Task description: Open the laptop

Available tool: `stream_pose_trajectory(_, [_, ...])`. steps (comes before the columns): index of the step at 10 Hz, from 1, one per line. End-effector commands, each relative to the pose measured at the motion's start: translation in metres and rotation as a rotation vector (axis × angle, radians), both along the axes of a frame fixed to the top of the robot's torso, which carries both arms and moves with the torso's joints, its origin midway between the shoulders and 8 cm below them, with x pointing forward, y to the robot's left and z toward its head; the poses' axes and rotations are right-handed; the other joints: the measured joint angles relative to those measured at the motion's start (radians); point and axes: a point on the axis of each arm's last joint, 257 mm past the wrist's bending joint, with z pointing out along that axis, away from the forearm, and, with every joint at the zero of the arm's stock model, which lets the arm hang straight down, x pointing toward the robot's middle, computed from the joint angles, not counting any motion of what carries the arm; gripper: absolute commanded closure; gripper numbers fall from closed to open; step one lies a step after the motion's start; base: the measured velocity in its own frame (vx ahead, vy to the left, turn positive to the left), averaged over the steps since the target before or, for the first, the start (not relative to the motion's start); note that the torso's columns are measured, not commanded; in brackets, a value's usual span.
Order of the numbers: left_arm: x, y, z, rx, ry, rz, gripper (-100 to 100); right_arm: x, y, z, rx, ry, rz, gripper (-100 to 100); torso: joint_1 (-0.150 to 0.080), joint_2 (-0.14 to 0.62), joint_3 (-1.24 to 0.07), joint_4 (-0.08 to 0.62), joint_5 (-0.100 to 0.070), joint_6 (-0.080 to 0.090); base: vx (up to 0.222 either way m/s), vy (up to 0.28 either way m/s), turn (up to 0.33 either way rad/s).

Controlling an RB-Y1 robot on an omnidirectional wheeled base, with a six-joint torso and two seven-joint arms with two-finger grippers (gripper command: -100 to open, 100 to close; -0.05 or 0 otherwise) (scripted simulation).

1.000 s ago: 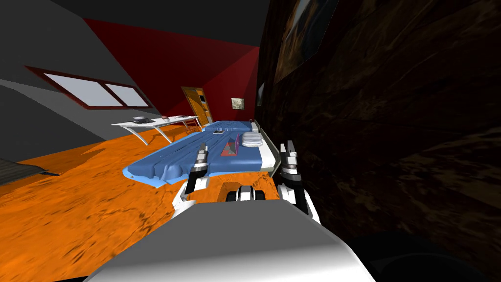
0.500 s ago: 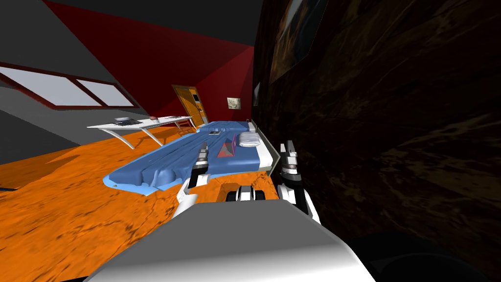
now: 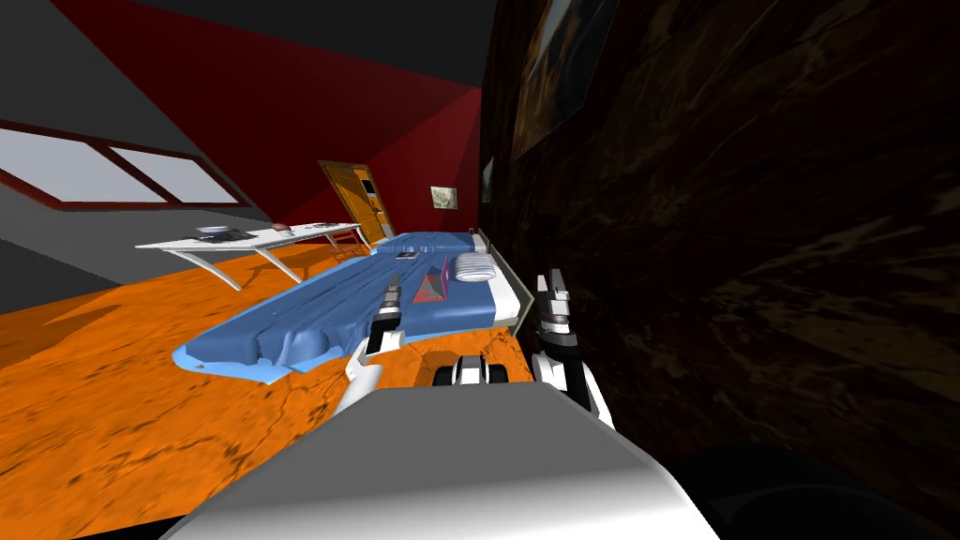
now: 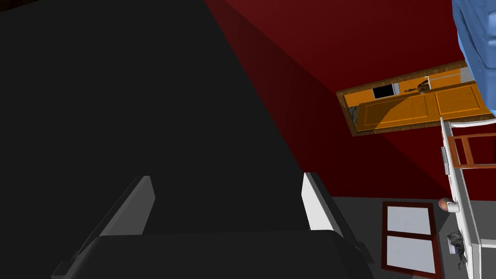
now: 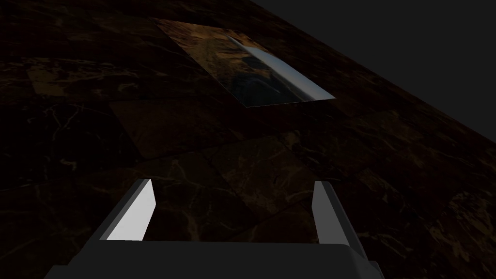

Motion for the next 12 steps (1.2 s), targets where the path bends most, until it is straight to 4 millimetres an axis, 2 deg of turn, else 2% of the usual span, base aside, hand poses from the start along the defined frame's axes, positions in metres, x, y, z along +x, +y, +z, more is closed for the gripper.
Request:
stream_pose_trajectory(1, [0.012,0.009,-0.014,0.002,0.035,0.028,-100,0.0,0.0,0.0,0.0,0.0,0.0,0,0.0,0.0,0.0,0.0,0.0,0.0,0.007,-0.005,-0.101])
stream_pose_trajectory(5, [0.029,0.02,-0.033,-0.001,0.084,0.061,-100,0.0,0.0,0.0,0.0,0.0,0.0,0,0.0,0.0,0.0,0.0,0.0,-0.001,0.007,-0.005,-0.083])
stream_pose_trajectory(8, [0.038,0.026,-0.056,-0.011,0.134,0.079,-100,0.0,0.0,0.0,0.0,0.0,0.0,0,0.0,0.0,0.0,0.0,0.0,0.0,0.005,-0.005,-0.069])
stream_pose_trajectory(9, [0.045,0.029,-0.054,-0.008,0.137,0.09,-100,0.0,0.0,0.0,0.0,0.0,0.0,0,0.0,0.0,0.0,0.0,0.0,0.0,0.005,-0.006,-0.1])
stream_pose_trajectory(10, [0.045,0.03,-0.069,-0.016,0.166,0.093,-100,0.0,0.0,0.0,0.0,0.0,0.0,0,0.0,0.0,0.0,0.0,0.0,0.0,0.005,-0.004,-0.058])
stream_pose_trajectory(12, [0.052,0.034,-0.082,-0.022,0.198,0.106,-100,0.0,0.0,0.0,0.0,0.0,0.0,0,0.0,0.0,0.0,0.0,0.0,0.0,0.005,-0.005,-0.08])
